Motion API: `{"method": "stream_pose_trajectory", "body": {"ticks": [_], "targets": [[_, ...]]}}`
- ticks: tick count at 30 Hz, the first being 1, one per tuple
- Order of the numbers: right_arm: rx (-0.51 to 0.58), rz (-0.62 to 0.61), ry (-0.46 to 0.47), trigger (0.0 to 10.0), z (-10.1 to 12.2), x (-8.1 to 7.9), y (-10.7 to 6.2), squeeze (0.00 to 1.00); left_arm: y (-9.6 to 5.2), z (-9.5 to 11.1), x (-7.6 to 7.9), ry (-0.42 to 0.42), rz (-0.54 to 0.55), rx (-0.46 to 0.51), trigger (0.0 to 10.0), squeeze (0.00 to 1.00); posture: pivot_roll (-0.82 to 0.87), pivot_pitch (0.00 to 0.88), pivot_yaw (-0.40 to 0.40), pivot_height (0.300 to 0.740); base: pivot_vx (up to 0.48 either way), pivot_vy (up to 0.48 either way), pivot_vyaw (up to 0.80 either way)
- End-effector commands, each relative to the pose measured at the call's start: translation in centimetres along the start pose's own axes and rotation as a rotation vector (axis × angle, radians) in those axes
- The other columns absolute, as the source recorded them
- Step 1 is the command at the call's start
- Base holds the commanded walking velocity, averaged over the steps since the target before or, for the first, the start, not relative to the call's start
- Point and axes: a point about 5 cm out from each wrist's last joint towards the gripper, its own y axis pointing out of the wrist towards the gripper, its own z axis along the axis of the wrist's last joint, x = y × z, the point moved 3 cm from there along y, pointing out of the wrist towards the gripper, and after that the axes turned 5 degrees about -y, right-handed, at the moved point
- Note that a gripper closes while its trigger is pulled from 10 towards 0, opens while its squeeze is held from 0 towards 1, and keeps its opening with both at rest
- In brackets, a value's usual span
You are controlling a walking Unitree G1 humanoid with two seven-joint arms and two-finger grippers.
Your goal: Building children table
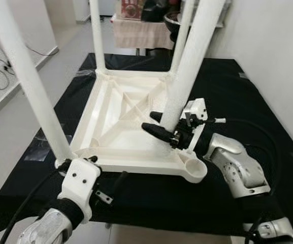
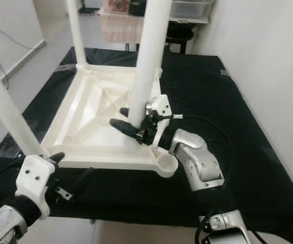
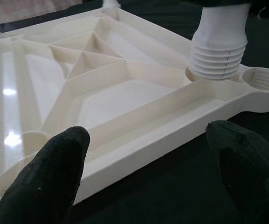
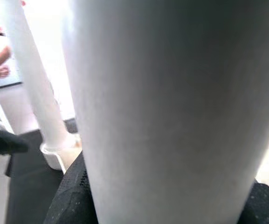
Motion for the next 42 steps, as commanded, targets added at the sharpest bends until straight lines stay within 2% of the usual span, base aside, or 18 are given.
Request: {"method": "stream_pose_trajectory", "body": {"ticks": [1,7,11,17,18,29,33,39,42], "targets": [[0.014,0.005,-0.032,10.0,0.5,0.4,-0.6,0.0,-0.1,-0.5,0.2,0.009,-0.026,-0.024,10.0,0.0,0.09,0.142,-0.063,0.74,0.0,0.0,0.0],[-0.035,0.12,-0.073,10.0,0.1,-0.1,-2.1,0.0,-0.4,-0.6,0.6,-0.006,-0.08,-0.041,10.0,0.0,0.09,0.145,-0.059,0.74,0.0,-0.463,0.0],[-0.035,0.149,-0.076,10.0,0.2,-0.3,-2.3,0.0,-0.5,-0.6,1.2,-0.05,-0.111,-0.036,10.0,0.0,0.1,0.148,-0.056,0.74,0.0,-0.24,0.0],[-0.041,0.191,-0.079,10.0,0.0,-0.9,-2.2,0.0,-0.9,-1.0,2.0,-0.06,-0.163,-0.049,10.0,0.0,0.1,0.15,-0.052,0.74,0.0,0.0,0.0],[-0.041,0.208,-0.08,10.0,-0.1,-1.1,-2.1,0.0,-1.0,-1.1,2.3,-0.067,-0.177,-0.054,0.0,0.0,0.1,0.152,-0.049,0.74,0.0,0.0,0.0],[0.01,0.265,-0.055,10.0,0.1,-2.7,-0.5,0.0,-2.2,-2.2,3.3,-0.101,-0.157,-0.089,0.0,0.0,0.1,0.157,-0.047,0.74,0.0,0.0,0.0],[0.011,0.303,-0.044,10.0,-0.1,-3.0,-0.4,0.0,-2.6,-2.3,3.5,-0.102,-0.148,-0.087,0.0,0.0,0.1,0.163,-0.049,0.74,0.0,0.0,0.0],[0.045,0.34,0.014,10.0,0.2,-2.1,-0.9,0.0,-3.1,-1.8,3.7,-0.073,-0.141,-0.076,0.0,0.0,0.12,0.189,-0.049,0.74,0.0,0.0,0.0],[0.033,0.351,-0.012,10.0,0.2,-1.6,-0.9,0.0,-3.3,-1.1,3.2,-0.044,-0.131,-0.061,0.0,0.0,0.13,0.201,-0.044,0.74,0.0,0.0,0.0]]}}
